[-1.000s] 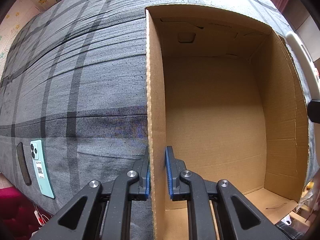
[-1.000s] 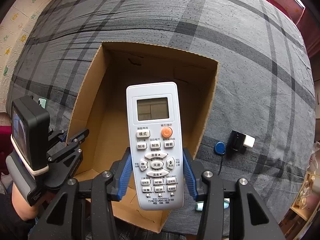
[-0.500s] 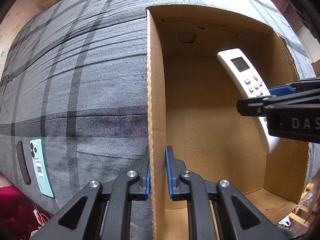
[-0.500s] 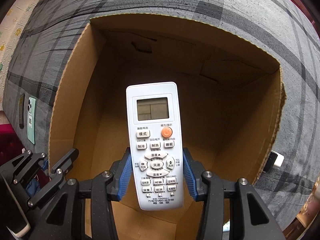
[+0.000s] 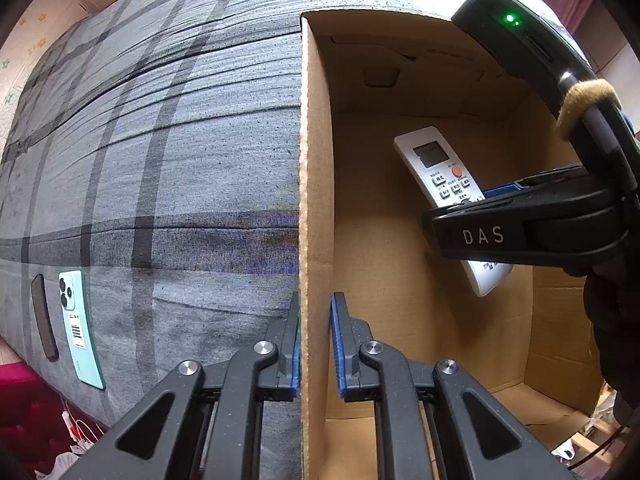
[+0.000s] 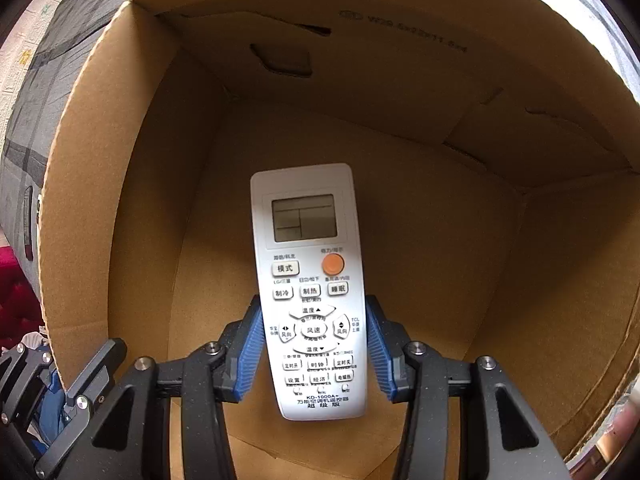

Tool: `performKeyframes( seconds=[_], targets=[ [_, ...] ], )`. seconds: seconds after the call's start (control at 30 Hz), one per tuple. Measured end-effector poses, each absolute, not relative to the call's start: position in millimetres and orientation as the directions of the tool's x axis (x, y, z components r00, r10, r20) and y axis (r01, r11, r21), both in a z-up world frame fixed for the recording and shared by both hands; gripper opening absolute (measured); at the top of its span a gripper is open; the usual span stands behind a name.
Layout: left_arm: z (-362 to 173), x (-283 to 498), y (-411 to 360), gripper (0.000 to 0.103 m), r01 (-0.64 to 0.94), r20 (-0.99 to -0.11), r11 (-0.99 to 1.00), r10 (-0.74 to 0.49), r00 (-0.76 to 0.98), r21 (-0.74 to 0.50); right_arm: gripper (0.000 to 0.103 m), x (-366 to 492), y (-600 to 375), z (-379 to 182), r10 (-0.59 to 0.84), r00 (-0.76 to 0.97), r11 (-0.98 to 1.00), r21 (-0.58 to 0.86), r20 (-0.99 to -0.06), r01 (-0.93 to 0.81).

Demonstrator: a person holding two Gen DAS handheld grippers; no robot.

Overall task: Organize rigid objects
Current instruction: 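Carry the white remote over the box with the right gripper, then open the right gripper to drop the remote into the box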

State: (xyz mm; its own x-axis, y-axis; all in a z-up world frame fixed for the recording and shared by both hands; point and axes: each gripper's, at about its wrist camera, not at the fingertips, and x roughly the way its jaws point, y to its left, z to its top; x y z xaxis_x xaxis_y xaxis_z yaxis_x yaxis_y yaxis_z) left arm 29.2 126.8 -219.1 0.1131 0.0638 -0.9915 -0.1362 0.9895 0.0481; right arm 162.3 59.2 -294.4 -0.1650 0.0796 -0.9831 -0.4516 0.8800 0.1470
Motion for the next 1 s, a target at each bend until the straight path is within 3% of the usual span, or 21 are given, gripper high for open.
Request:
performKeyframes(
  seconds=[1.0],
  targets=[
    [-217.4,28.6,123.9,0.013,-0.136,-0.991,0.989,0.071,0.112,0.056,0.061,125.9,28.4,-229.3,0.138,-0.020,0.875,0.131,-0.990,-0.466]
  ],
)
